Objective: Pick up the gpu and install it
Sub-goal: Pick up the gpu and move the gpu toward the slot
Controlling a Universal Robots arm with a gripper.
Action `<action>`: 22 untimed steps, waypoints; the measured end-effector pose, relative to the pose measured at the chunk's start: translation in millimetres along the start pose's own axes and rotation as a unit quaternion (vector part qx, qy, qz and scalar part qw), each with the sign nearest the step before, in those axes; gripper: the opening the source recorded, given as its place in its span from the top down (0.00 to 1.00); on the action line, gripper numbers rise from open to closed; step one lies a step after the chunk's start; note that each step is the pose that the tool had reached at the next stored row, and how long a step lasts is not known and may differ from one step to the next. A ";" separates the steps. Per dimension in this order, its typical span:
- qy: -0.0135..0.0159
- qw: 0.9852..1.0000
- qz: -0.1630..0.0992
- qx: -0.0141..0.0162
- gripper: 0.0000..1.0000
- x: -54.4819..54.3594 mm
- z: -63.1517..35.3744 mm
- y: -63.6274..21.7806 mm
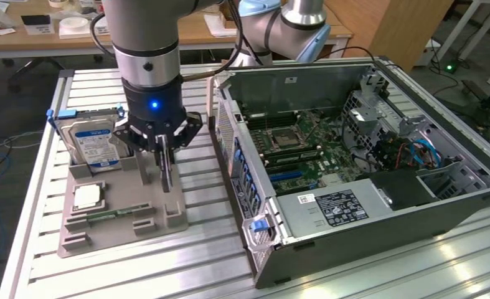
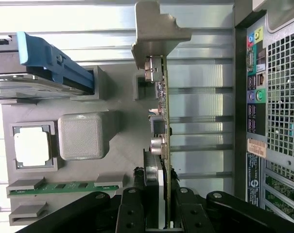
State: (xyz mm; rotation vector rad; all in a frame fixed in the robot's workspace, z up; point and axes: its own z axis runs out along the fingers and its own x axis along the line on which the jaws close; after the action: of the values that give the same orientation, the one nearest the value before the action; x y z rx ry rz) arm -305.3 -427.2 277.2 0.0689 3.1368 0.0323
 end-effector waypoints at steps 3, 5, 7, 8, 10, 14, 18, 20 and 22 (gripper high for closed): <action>0.000 1.000 0.000 -0.001 0.72 0.0 -1.4 0.0; 0.000 1.000 0.000 -0.001 0.72 0.0 -2.6 0.1; 0.000 1.000 0.000 -0.001 0.72 0.0 -4.2 0.1; 0.000 1.000 0.000 -0.001 0.72 0.0 -5.1 0.1; 0.000 1.000 0.000 -0.001 0.72 0.0 -7.1 0.2; 0.000 1.000 0.000 -0.001 0.72 0.0 -11.3 0.2; 0.000 1.000 0.000 -0.001 0.72 0.0 -15.4 0.3; 0.000 1.000 0.000 -0.001 0.72 0.0 -17.6 0.4; 0.000 1.000 0.000 -0.001 0.72 0.0 -19.0 0.4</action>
State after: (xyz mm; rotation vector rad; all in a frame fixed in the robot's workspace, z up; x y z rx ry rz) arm -305.3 -427.2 296.2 0.0689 3.1368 0.0361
